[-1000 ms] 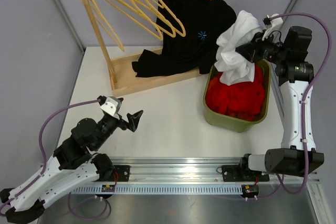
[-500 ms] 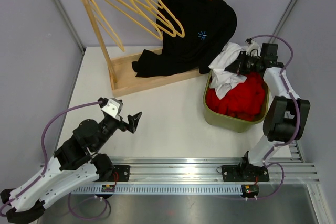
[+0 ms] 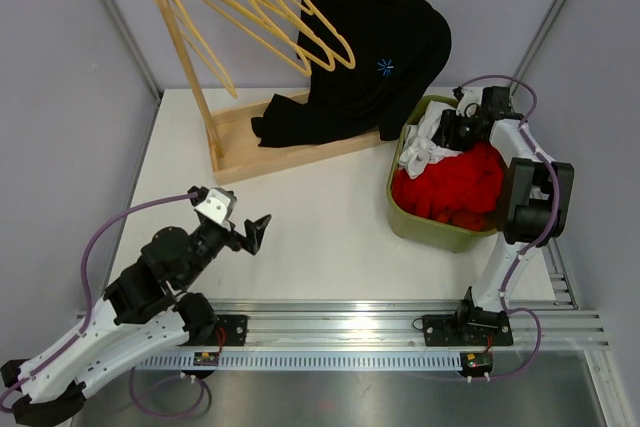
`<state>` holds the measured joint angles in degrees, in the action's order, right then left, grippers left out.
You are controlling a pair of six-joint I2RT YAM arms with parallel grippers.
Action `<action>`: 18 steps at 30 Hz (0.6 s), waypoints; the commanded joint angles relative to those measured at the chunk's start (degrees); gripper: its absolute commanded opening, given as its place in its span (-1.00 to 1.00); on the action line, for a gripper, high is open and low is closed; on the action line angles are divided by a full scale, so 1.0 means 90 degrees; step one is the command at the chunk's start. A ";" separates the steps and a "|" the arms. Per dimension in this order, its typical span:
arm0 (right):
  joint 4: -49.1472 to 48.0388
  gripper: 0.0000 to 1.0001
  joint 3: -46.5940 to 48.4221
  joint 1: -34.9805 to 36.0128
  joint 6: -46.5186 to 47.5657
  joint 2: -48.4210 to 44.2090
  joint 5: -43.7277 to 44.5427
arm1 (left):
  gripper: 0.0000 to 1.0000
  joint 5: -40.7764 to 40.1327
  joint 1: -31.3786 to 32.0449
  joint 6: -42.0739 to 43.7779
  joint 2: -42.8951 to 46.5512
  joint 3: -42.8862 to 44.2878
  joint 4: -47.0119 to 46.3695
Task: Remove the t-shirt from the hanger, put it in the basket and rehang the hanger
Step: Place the tshirt into the basket
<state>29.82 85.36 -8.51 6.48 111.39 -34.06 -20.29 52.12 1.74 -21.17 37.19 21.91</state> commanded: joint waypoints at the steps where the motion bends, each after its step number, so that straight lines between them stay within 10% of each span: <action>1: 0.0192 0.05 -0.0071 0.0018 0.0607 -0.0179 0.0581 | 0.98 -0.0001 0.0000 0.0139 -0.0079 -0.0001 -0.0071; 18: 0.1245 0.64 0.1188 0.0008 0.1096 -0.2025 0.0680 | 0.98 -0.0040 0.0000 0.0119 -0.0011 -0.0001 -0.0032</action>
<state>37.21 91.35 -8.27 13.74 96.79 -28.88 -20.29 52.12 1.83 -22.11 37.19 23.11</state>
